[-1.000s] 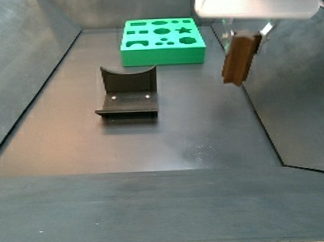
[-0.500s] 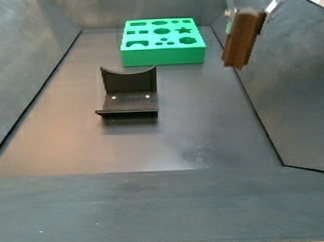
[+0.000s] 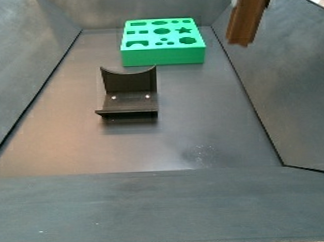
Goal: Pick up the star object. Move up. Move to above the board. Insert the star object.
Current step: Move to above the board.
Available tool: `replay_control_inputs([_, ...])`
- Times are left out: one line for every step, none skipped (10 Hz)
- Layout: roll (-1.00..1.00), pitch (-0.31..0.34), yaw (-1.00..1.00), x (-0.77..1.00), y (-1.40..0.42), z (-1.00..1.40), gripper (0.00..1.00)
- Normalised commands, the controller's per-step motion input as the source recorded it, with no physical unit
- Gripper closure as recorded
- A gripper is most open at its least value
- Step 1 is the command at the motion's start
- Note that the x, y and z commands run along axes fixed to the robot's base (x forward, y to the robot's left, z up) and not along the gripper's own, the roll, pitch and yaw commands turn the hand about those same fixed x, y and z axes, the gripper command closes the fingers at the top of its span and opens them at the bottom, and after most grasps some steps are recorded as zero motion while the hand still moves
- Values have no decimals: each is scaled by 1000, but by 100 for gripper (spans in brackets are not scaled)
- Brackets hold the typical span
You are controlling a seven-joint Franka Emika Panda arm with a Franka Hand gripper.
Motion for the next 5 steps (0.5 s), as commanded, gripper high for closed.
replay_control_inputs([-115,61,-4,-7,-46,1000,100])
replay_control_inputs([-114,60,-7,-5,-42,1000,100])
replay_control_inputs([-108,59,-12,-4,-34,1000,100])
replay_control_inputs([-106,63,-15,-4,-28,965,100])
replay_control_inputs([-106,65,-18,-1,-20,768,100])
